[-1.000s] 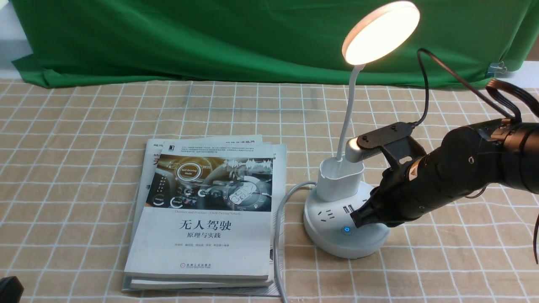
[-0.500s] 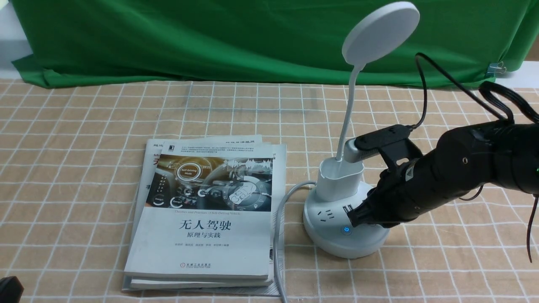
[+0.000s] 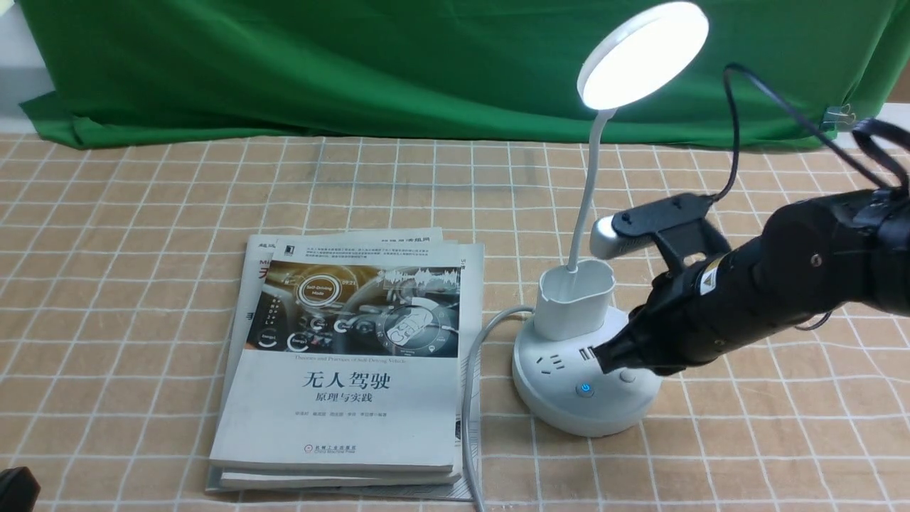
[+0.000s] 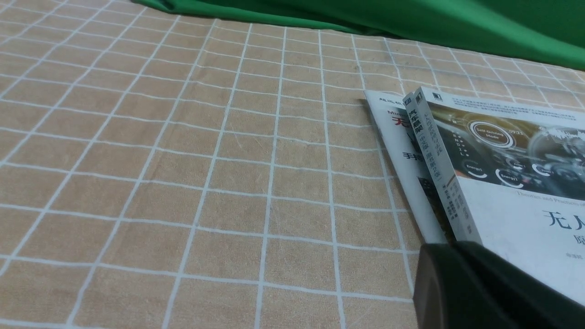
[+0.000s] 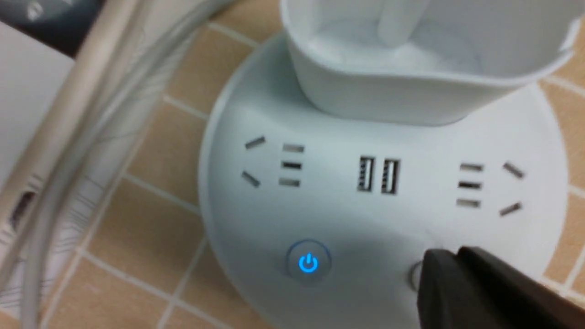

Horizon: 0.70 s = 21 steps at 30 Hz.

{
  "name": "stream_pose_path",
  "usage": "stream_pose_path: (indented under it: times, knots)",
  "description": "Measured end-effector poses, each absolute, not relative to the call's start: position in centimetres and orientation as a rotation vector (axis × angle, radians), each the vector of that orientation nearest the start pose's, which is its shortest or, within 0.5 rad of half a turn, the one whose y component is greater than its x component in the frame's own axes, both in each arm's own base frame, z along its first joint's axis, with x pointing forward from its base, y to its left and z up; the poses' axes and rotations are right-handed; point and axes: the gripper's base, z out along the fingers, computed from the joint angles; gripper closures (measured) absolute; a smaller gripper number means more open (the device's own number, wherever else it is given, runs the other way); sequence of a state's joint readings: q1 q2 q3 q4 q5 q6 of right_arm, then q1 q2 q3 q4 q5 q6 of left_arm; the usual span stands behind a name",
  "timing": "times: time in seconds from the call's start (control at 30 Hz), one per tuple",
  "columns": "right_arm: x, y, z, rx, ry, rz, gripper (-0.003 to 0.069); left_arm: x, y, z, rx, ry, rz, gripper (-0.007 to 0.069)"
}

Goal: Turn off the desk lamp on the light coffee tablecloth by hand.
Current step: 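Press the power button on the lamp base to turn the lamp off with the right gripper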

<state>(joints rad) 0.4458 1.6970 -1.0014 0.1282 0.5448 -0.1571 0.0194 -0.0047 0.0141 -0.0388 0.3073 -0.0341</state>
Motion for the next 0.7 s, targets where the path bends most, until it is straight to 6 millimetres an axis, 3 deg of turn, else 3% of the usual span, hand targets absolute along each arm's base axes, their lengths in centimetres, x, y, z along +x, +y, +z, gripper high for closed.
stream_pose_path:
  times: [0.1,0.27,0.4,0.6,0.7]
  knots:
    - [29.6,14.8,17.5,-0.702,2.699,0.194,0.0621,5.4,0.0,18.1,-0.073,1.799,-0.047,0.0621]
    - [29.8,14.9,17.4,-0.7,2.695,0.195,0.0621,5.4,0.0,18.1,-0.073,1.799,-0.047,0.0621]
    - [29.5,14.8,18.0,-0.701,2.689,0.197,0.0621,5.4,0.0,18.1,-0.073,1.799,-0.047,0.0621]
    - [29.1,14.6,20.5,-0.682,2.606,0.213,0.0621,5.4,0.0,18.1,-0.073,1.799,-0.047,0.0621]
    - [29.2,14.6,20.4,-0.677,2.598,0.214,0.0621,5.4,0.0,18.1,-0.073,1.799,-0.047,0.0621]
